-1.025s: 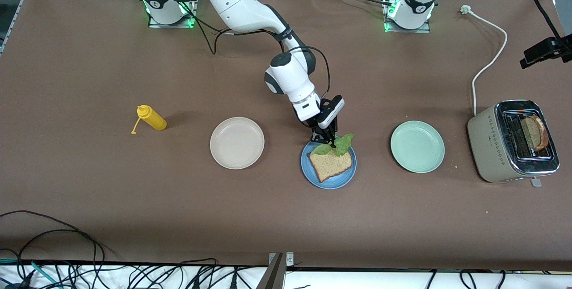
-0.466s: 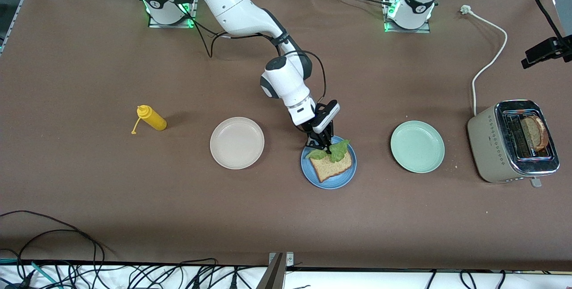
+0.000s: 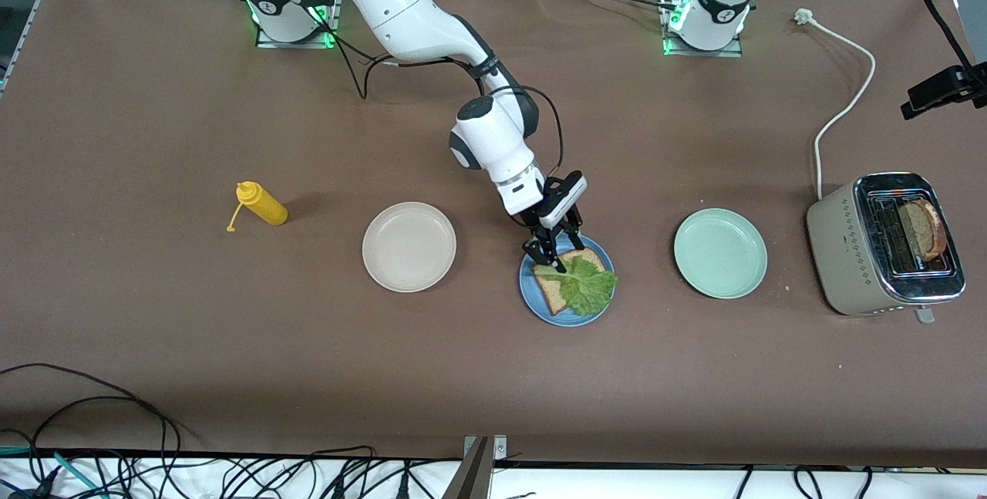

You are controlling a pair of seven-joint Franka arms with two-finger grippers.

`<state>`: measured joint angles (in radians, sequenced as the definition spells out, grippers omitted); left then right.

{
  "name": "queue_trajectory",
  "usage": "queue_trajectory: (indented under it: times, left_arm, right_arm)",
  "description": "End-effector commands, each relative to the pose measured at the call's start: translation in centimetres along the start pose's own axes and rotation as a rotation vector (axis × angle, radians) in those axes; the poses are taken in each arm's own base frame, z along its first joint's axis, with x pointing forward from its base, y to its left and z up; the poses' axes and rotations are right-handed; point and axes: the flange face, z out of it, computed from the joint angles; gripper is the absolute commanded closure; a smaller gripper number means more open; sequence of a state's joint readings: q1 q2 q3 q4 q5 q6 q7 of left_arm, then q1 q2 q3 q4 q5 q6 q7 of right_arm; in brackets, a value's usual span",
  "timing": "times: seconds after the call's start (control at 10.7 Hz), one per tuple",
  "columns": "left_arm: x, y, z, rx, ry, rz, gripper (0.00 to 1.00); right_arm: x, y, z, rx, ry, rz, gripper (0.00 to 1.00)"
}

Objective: Make sandwich in blue plate with both arms
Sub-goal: 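Lower the lettuce onto the bread and open the right gripper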

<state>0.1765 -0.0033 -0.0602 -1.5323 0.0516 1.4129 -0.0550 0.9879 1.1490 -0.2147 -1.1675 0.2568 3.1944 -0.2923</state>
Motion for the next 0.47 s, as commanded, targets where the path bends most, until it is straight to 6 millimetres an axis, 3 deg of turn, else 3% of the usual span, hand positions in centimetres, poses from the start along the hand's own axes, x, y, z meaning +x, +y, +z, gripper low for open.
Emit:
queue_trajectory:
  times: [0.0, 0.19, 0.37]
  left_arm:
    - [0.2, 0.0, -0.5, -0.024, 0.003, 0.003, 0.0]
    - [0.2, 0.0, -0.5, -0.025, 0.003, 0.003, 0.0]
    - [0.2, -0.1, -0.4, -0.024, 0.001, 0.003, 0.0]
  right_arm:
    - [0.9, 0.2, -0.1, -0.008, 0.042, 0.0, 0.0]
    - [2.1, 0.9, -1.0, 0.002, 0.007, 0.011, 0.0]
    - [4.9, 3.1, -5.0, 0.031, -0.1, 0.041, 0.0]
